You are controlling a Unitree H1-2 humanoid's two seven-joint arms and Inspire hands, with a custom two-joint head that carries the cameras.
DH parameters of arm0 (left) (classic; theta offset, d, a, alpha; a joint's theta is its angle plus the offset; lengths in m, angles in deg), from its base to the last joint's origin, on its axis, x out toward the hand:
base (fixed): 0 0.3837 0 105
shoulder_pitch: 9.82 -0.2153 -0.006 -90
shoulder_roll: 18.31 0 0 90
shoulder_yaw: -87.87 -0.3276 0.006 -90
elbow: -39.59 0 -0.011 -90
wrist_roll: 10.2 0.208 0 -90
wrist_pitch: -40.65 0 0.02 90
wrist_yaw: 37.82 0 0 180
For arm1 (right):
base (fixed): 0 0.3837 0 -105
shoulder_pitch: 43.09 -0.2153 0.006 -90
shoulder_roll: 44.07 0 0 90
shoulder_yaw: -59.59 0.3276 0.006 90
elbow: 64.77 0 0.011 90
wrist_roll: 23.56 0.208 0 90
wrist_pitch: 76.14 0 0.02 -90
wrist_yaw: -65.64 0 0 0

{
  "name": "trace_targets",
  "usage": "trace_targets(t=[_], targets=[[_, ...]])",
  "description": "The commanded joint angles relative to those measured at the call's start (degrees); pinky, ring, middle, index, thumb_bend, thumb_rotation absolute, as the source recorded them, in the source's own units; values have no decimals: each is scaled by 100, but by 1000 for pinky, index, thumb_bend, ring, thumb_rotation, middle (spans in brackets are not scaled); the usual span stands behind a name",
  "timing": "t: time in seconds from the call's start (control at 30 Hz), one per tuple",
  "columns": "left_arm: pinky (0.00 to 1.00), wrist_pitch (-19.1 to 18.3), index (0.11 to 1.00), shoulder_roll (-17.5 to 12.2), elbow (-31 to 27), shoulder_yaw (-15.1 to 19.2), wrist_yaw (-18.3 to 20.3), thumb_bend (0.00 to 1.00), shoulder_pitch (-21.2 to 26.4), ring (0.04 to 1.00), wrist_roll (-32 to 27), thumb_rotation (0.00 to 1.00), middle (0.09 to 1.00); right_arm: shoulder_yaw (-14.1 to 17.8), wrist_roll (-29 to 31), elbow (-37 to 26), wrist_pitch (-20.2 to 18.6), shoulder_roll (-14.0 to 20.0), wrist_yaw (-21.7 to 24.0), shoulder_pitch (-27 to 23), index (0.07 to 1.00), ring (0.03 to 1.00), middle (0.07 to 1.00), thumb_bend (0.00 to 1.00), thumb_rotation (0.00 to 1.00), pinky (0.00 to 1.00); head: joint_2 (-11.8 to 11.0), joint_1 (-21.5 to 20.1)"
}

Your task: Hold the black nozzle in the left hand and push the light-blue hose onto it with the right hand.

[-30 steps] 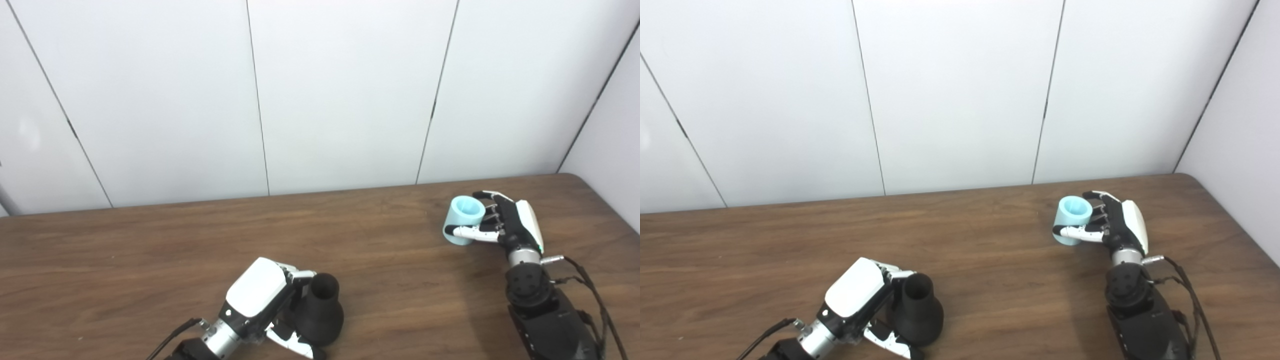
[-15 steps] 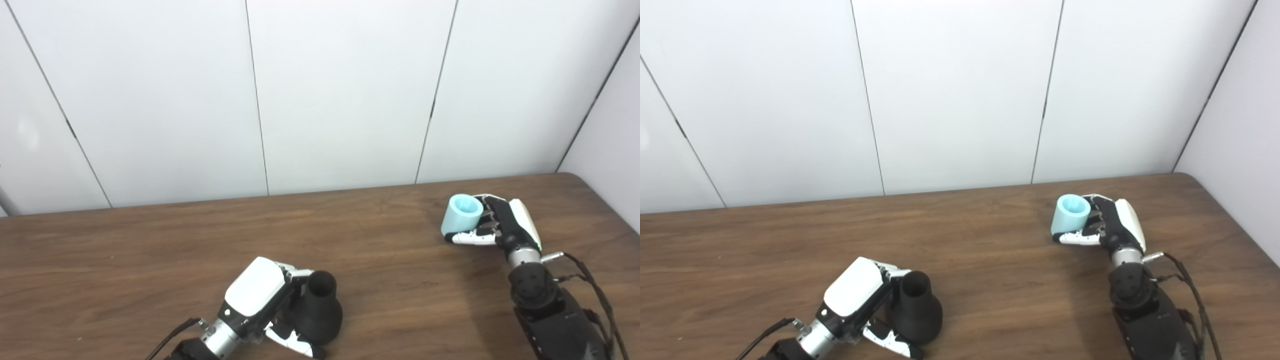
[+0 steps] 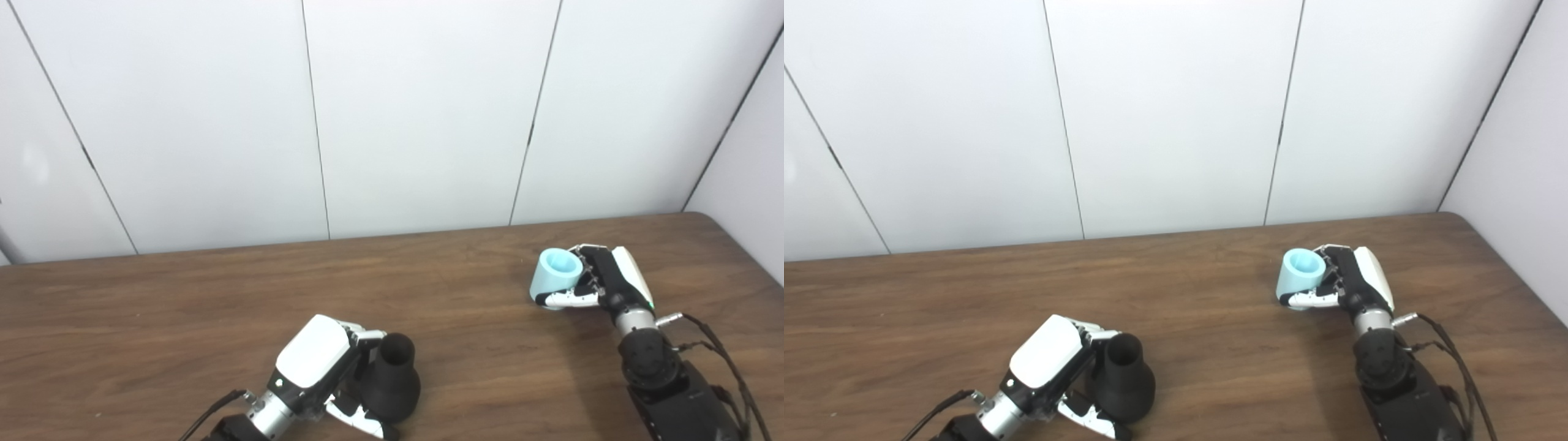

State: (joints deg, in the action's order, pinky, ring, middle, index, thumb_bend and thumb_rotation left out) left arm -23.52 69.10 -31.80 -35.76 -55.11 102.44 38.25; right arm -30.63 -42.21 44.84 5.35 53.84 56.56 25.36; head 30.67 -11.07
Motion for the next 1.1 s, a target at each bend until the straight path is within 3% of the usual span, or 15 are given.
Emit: trace_targets(t=[0.0, 0.17, 0.33, 0.4, 0.57, 0.9, 1.03, 1.07], targets=[[313, 106, 487, 149, 289, -217, -132, 523, -590, 410, -59, 0, 483, -3, -2, -73, 161, 44, 57, -65, 514, 384, 424, 523, 1, 277, 6, -5], [294, 105, 491, 150, 295, -207, -129, 523, -589, 393, -44, 0, 480, 8, 4, -106, 172, 44, 70, -44, 487, 508, 495, 525, 1, 390, 11, 4], [284, 105, 493, 144, 299, -213, -122, 523, -587, 379, -35, 0, 477, 19, 5, -350, 119, 30, 111, 32, 498, 474, 467, 526, 0, 358, 11, 4], [301, 106, 491, 137, 300, -220, -143, 523, -583, 399, -26, 0, 479, 36, 37, -482, 184, 22, 128, 77, 483, 518, 498, 525, 0, 417, 43, 53], [297, 106, 490, 132, 320, -246, -170, 523, -578, 396, -12, 0, 481, 45, 32, -996, 194, -7, 228, 219, 474, 547, 510, 523, 0, 457, 50, 76], [301, 102, 485, 173, 341, -188, -49, 523, -611, 394, -18, 0, 486, 98, 90, -2399, 49, -150, 671, 432, 521, 464, 468, 520, 0, 415, 91, 115], [284, 98, 491, 163, 383, -195, -8, 523, -604, 373, 34, 0, 479, 57, 13, -2978, -9, -202, 843, 435, 518, 392, 468, 520, 0, 312, 104, 102], [285, 95, 488, 159, 391, -194, 24, 523, -600, 375, 54, 0, 482, 26, -85, -3085, -9, -199, 853, 429, 521, 323, 465, 520, 0, 246, 104, 102]])
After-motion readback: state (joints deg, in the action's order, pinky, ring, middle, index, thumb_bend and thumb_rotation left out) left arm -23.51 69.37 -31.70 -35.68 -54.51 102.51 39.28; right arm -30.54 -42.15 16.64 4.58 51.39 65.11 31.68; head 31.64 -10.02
